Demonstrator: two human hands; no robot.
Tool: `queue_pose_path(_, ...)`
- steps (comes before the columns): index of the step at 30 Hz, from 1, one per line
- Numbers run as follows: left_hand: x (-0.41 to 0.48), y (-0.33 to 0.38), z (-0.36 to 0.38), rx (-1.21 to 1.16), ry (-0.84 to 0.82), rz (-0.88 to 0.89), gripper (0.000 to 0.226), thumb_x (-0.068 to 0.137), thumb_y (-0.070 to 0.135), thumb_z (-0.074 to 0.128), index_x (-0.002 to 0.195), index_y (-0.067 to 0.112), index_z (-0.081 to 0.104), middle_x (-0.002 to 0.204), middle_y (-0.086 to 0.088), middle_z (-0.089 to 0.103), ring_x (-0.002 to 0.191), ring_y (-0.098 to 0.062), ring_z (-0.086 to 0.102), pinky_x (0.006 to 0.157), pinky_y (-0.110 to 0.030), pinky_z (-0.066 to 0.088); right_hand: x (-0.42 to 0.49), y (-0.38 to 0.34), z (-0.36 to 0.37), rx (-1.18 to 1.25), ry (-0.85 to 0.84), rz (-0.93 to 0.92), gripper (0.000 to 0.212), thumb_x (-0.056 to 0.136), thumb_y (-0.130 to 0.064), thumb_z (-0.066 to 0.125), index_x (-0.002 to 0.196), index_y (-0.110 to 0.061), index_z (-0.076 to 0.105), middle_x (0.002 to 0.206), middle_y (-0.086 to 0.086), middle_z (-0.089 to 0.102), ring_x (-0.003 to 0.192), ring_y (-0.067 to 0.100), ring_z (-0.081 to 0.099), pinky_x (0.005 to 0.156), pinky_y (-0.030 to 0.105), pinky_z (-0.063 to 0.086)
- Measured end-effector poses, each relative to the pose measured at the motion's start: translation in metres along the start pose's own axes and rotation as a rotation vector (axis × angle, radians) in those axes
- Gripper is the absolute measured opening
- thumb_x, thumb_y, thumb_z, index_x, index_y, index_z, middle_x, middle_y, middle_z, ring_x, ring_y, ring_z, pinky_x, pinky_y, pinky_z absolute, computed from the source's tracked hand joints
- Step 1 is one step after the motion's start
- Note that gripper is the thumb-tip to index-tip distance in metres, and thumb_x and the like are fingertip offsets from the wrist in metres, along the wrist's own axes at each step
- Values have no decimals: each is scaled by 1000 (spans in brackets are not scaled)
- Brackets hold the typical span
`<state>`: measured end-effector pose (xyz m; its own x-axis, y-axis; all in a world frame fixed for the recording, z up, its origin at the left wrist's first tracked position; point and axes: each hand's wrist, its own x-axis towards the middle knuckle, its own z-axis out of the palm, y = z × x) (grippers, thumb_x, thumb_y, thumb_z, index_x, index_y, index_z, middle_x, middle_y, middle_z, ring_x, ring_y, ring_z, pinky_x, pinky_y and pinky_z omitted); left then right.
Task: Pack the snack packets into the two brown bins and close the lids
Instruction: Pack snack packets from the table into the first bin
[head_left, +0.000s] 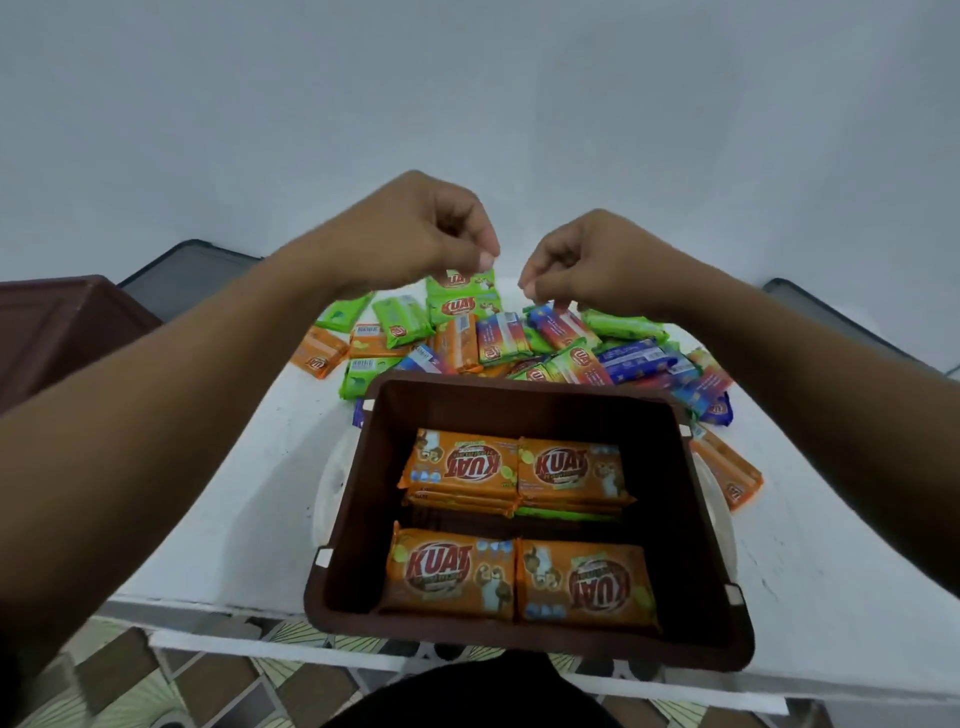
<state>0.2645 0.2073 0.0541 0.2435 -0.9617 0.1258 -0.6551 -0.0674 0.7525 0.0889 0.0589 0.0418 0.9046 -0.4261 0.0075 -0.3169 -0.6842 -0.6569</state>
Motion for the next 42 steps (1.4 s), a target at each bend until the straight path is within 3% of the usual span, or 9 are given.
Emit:
queue_pose_path(5,48,-40,-17,-11,103,-74,8,88,8,74,95,4,75,96,-22,73,77,-12,67,71,-33,59,57,24,5,-18,26,108,9,84,-10,71,87,-16,77,75,2,74,70,14,72,61,29,56)
queue_pose_path(11,95,-98,-19,-29,97,-289,8,88,8,73,92,1,73,81,-7,72,74,-16,66,72,-36,54,123,54,18,-53,47,219,12,86,-9,71,96,-13,77,80,5,73,70,16,69,46,13,42)
queue_pose_path(13,107,-116,-14,-20,79,-358,9,89,8,73,94,1,72,80,-4,71,76,-18,67,71,-35,55,139,62,24,-59,36,251,14,87,-10,72,100,-10,77,79,2,71,73,17,67,51,17,45)
queue_pose_path(18,128,-154,8,164,-38,-414,18,86,9,77,103,4,73,93,-4,70,87,-21,63,70,-31,50,168,83,52,-219,-54,297,38,85,-25,78,119,-9,71,120,7,67,106,21,60,84,26,45)
queue_pose_path(23,140,-186,25,416,-149,-294,38,93,18,70,130,16,63,135,-6,62,118,-26,57,85,-28,41,180,96,84,-400,-222,227,64,80,-37,80,137,-18,58,132,7,61,114,24,59,90,30,47)
queue_pose_path(30,160,-206,42,494,-243,-230,48,93,30,71,138,32,57,139,-5,59,127,-30,52,103,-43,42,190,108,94,-544,-314,156,68,81,-46,75,143,-29,53,131,5,57,123,26,52,102,40,43)
queue_pose_path(34,169,-201,41,639,-280,-368,80,84,53,75,152,31,39,148,-7,47,136,-36,42,107,-53,36,195,105,91,-602,-318,144,76,76,-52,78,143,-28,52,128,3,57,124,25,49,99,41,32)
queue_pose_path(38,168,-200,32,623,-341,-452,75,72,60,83,127,15,60,126,-13,56,113,-34,57,90,-41,52,198,96,95,-612,-353,117,70,73,-48,80,135,-24,57,119,2,57,117,23,52,94,40,34)
queue_pose_path(42,156,-195,28,354,-240,-477,64,77,29,88,117,11,43,99,-7,55,87,-26,55,57,-33,43,198,92,100,-543,-391,141,66,72,-37,83,127,-16,52,120,7,59,103,23,56,90,37,42)
